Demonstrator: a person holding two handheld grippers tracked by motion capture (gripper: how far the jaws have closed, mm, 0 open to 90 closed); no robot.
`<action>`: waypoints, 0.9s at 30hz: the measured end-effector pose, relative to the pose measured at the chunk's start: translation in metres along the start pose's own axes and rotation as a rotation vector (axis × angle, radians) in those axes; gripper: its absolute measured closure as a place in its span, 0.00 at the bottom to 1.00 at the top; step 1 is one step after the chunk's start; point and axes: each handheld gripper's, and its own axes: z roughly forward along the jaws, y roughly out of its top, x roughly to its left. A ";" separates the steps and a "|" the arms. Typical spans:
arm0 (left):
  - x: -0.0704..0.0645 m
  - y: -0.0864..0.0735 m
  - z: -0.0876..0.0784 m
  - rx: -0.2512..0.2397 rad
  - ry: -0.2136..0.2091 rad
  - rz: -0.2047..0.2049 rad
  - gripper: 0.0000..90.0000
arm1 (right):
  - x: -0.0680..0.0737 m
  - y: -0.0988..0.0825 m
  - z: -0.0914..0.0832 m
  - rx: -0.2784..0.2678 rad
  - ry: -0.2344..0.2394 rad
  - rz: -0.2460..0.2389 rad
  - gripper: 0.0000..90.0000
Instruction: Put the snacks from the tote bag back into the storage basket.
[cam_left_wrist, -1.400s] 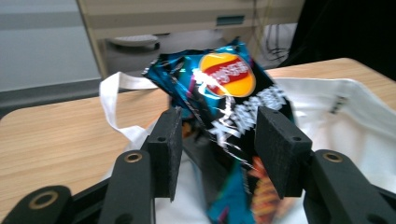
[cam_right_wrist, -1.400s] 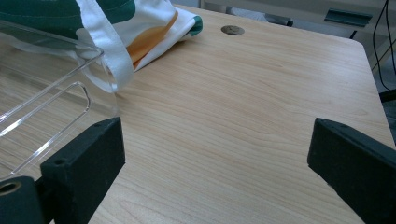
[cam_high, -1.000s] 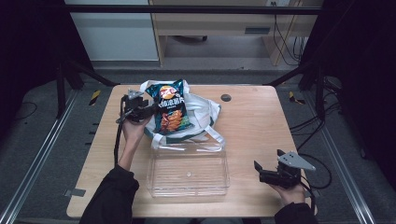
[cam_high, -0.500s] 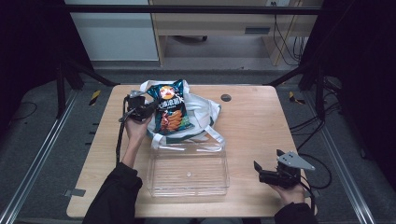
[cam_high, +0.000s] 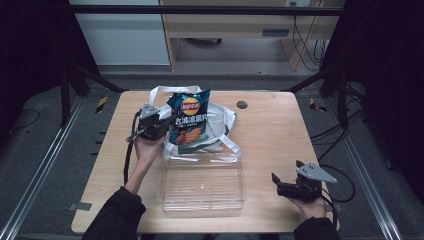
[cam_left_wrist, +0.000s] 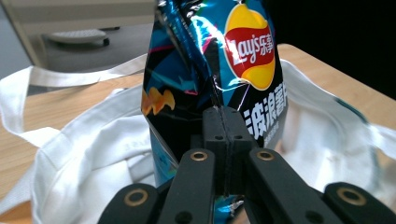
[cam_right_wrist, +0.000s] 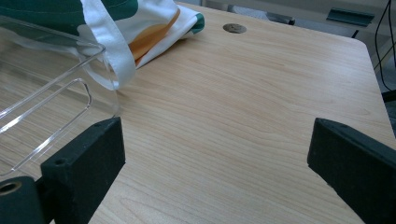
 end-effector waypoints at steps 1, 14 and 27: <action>-0.004 -0.002 -0.003 -0.001 -0.006 0.016 1.00 | 0.000 0.000 0.000 0.000 0.000 0.000 0.05; -0.044 -0.022 -0.026 0.014 -0.041 0.133 1.00 | 0.001 0.000 -0.001 0.000 0.001 -0.001 0.05; -0.069 -0.040 -0.028 0.059 -0.077 0.191 1.00 | 0.001 0.000 -0.001 -0.003 0.005 -0.004 0.05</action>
